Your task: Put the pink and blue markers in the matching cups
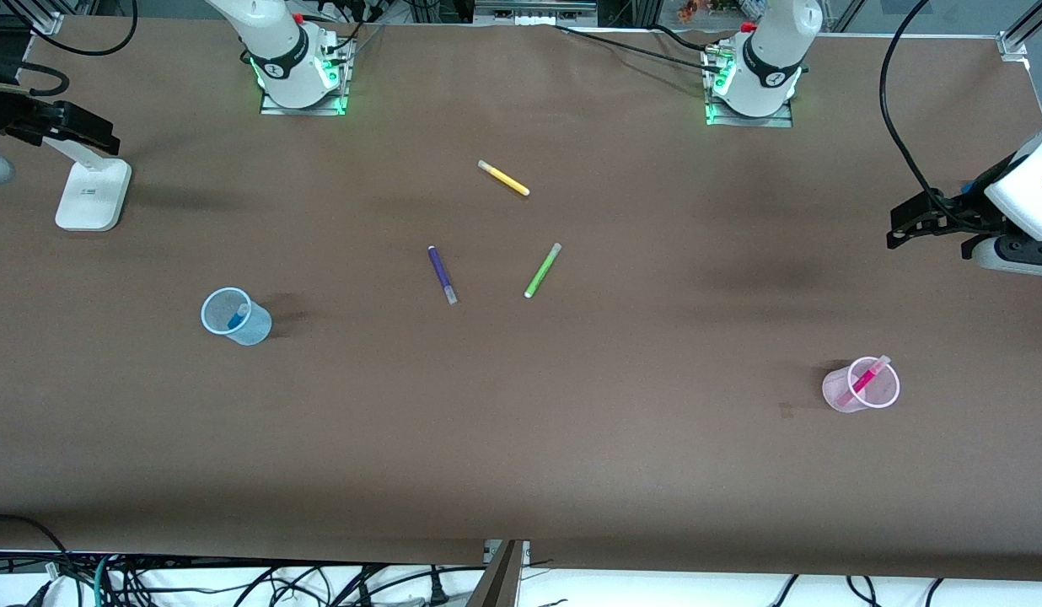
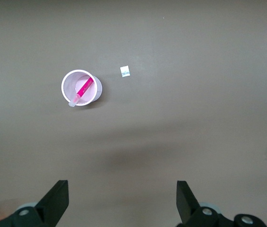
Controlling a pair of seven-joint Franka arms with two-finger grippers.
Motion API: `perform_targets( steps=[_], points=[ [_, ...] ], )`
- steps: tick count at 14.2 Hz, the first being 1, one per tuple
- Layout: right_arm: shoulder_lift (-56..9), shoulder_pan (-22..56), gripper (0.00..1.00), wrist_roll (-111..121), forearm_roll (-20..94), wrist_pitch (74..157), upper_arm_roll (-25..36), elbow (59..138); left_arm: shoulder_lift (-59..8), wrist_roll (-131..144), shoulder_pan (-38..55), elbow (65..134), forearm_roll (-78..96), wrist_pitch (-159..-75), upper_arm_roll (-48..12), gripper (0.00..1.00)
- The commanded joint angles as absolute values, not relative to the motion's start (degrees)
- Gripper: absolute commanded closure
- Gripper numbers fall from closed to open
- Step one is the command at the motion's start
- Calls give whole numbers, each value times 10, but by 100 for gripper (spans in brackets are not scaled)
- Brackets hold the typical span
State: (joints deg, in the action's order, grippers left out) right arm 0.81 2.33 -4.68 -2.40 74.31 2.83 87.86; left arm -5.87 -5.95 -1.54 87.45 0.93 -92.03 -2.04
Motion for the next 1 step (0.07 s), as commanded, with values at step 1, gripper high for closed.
perform_targets(
  steps=[1],
  points=[
    [4, 19, 0, -45, -32, 741, 26, 865, -44, -74, -23, 891, 30, -928, -24, 0]
  ],
)
